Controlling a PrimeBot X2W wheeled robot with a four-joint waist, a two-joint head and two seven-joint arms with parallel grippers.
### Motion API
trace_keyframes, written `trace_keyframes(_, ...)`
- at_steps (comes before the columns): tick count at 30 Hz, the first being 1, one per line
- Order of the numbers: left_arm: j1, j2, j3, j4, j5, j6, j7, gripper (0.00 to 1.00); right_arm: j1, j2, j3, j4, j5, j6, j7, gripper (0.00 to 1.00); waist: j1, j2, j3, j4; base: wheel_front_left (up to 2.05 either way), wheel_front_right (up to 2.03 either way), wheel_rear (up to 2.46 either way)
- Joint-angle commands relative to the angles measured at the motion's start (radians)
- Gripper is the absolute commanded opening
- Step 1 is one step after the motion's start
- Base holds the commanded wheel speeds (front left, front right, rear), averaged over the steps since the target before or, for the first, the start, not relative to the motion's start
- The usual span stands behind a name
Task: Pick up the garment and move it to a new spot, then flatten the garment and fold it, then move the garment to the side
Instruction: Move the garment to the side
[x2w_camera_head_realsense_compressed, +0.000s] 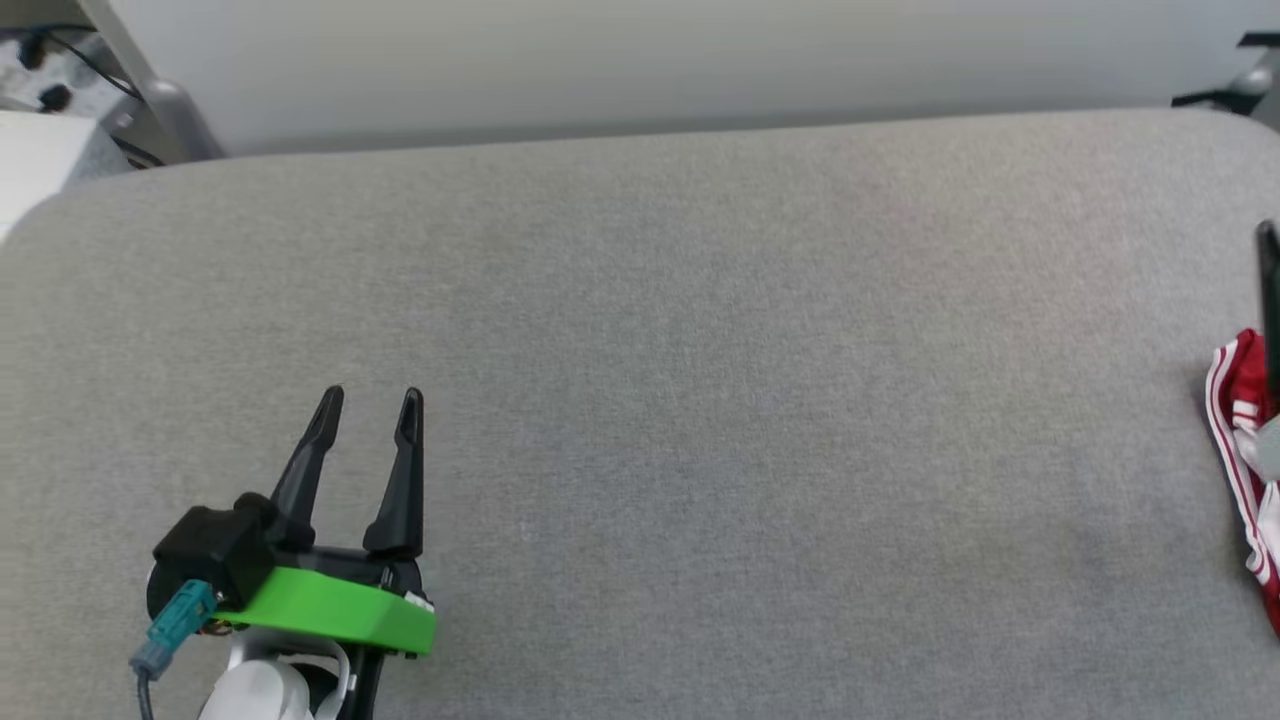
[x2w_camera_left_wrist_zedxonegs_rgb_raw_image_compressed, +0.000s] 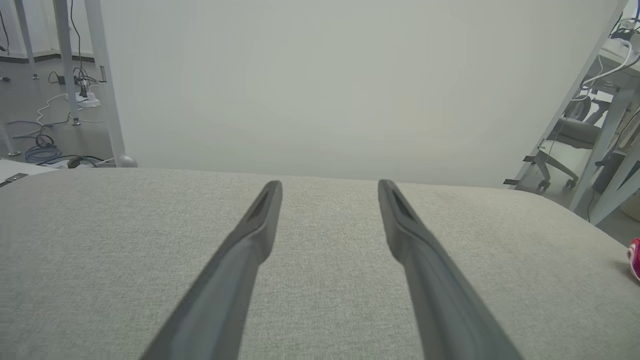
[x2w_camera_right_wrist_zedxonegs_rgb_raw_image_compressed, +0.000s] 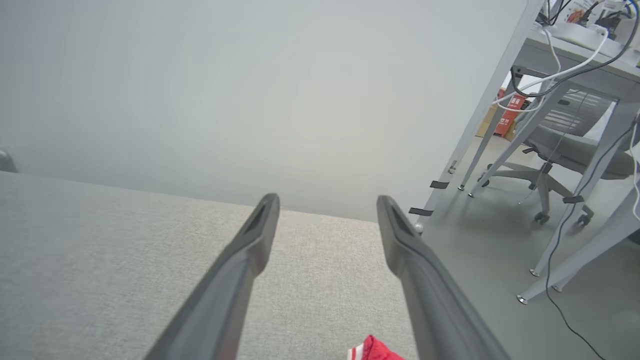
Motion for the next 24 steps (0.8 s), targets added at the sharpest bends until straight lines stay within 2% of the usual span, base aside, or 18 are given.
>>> trace_keyframes(1, 0.018, -0.011, 0.006, 0.007, 0.011, 0.000, -0.006, 1.00, 0.039, 0.036, -0.011, -0.034, -0.008, -0.001, 0.001, 1.00, 0.0001, 0.0000, -0.064, 0.049, 0.00, 0.00, 0.00)
trace_keyframes(6, 0.050, -0.032, 0.009, 0.033, 0.035, -0.007, -0.006, 1.00, 0.165, 0.186, -0.034, -0.143, -0.034, -0.001, -0.010, 1.00, 0.0001, 0.0000, -0.089, 0.074, 0.00, 0.00, 0.00)
trace_keyframes(11, 0.070, -0.054, 0.015, 0.052, 0.057, -0.014, -0.006, 1.00, 0.273, 0.318, -0.047, -0.185, -0.060, -0.001, -0.056, 1.00, 0.0001, 0.0000, -0.105, 0.091, 0.00, 0.00, 0.00)
trace_keyframes(15, 0.082, -0.069, 0.029, 0.070, 0.079, -0.017, -0.006, 1.00, 0.327, 0.367, -0.032, -0.173, -0.069, -0.001, -0.092, 1.00, 0.0001, 0.0000, -0.112, 0.096, 0.00, 0.00, 0.00)
trace_keyframes(24, 0.093, -0.098, 0.072, 0.068, 0.150, -0.023, -0.006, 1.00, 0.352, 0.392, 0.003, -0.111, -0.107, -0.001, -0.142, 1.00, 0.0001, 0.0000, -0.121, 0.096, 0.00, 0.00, 0.00)
